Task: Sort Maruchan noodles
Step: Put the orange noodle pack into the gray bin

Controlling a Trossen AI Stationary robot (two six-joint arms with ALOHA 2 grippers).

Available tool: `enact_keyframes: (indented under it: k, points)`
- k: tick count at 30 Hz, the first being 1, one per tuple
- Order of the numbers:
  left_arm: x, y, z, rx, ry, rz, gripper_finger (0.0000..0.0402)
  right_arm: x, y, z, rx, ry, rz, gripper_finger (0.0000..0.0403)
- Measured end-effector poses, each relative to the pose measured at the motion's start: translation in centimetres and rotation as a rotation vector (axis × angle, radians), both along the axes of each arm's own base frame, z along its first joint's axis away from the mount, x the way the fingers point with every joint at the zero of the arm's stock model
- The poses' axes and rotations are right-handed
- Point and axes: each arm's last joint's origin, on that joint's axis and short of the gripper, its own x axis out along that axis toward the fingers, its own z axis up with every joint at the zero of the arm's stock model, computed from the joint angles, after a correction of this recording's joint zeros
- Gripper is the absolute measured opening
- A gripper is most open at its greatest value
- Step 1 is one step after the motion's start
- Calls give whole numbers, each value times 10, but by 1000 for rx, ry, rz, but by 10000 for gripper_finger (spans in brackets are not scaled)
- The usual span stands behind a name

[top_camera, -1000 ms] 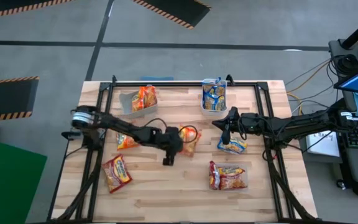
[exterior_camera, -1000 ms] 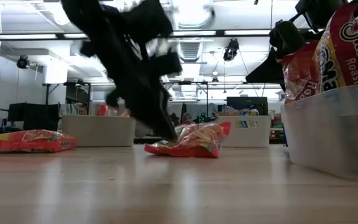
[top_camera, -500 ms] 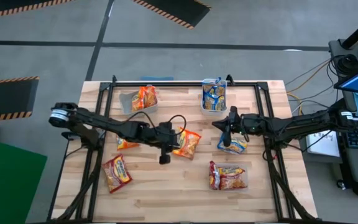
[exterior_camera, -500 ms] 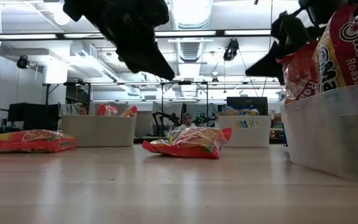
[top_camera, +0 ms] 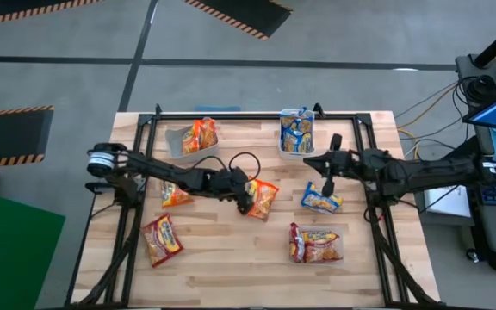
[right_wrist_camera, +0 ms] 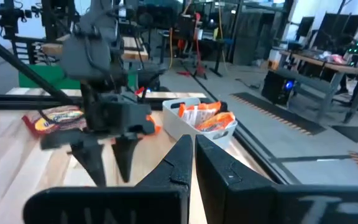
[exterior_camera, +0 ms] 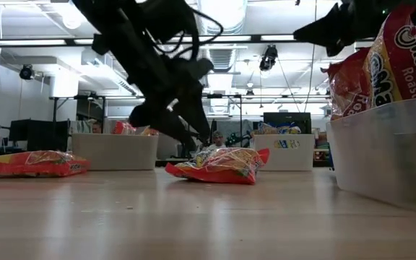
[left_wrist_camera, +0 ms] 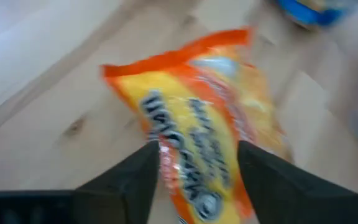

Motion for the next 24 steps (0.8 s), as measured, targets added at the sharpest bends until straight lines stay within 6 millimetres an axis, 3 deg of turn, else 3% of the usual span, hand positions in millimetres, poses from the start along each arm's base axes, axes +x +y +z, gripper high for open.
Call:
enact_keyframes:
  k: [5, 9, 24]
  points:
    - [6, 3, -8, 8, -31, 92, 264, -7, 0, -3, 1, 54, 0, 9]
    - [9, 3, -14, 6, -36, 97, 291, -8, 0, -3, 1, 60, -1, 9]
    - [22, 6, -45, 12, -50, 121, 291, -8, 0, -4, 9, 60, -1, 9]
